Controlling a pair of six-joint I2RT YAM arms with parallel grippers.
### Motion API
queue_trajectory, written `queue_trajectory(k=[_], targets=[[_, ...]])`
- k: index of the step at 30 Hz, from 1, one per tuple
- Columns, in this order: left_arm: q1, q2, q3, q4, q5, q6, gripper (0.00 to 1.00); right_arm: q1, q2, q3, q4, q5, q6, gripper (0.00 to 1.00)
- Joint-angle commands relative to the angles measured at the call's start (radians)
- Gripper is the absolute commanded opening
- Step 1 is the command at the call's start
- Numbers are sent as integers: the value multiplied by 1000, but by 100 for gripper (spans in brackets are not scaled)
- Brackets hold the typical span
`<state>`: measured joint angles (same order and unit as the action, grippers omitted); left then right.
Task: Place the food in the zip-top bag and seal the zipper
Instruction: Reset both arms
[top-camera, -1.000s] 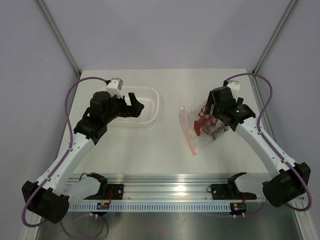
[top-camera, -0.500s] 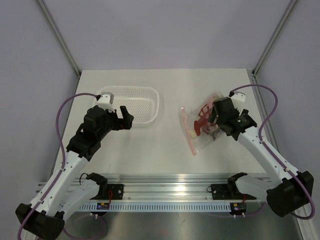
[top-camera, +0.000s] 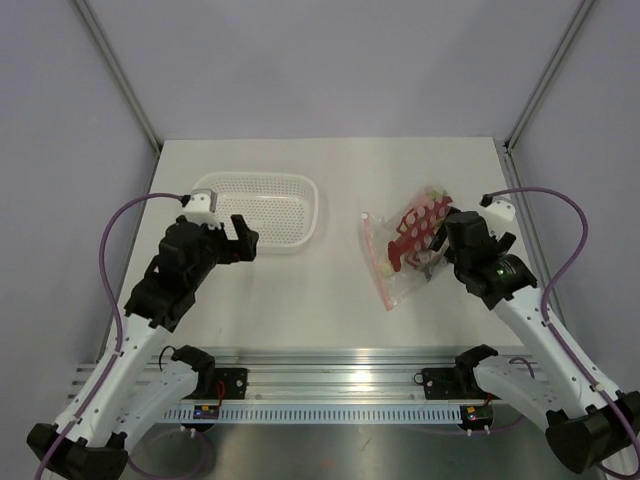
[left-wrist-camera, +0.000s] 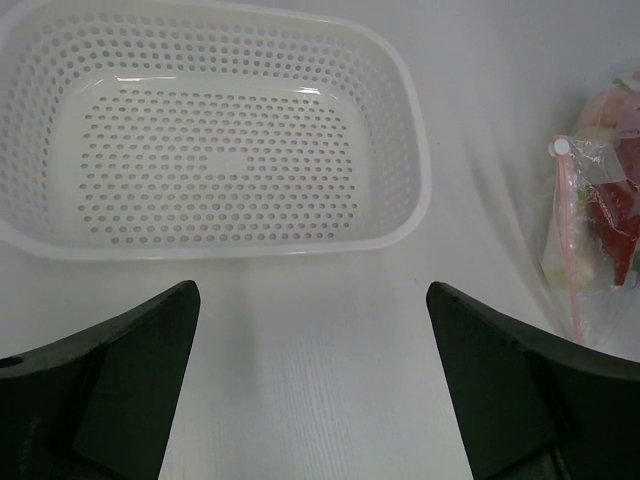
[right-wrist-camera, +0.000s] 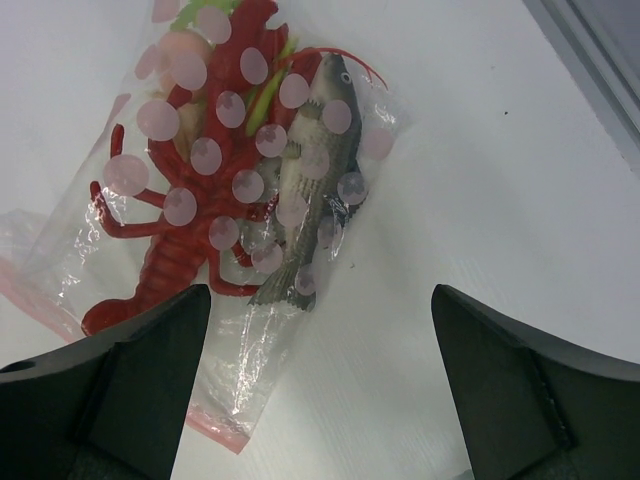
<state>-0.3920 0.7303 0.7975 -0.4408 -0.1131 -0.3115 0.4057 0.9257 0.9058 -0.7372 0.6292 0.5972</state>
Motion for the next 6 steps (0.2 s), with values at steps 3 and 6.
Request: queue_trajectory(k=[3, 6], targets=[[-4, -14, 5, 27, -51, 5, 99, -2, -79, -28, 33, 93, 52, 100], [-5, -14, 3, 28, -56, 6, 99, -2, -106, -36, 47, 95, 49, 100]])
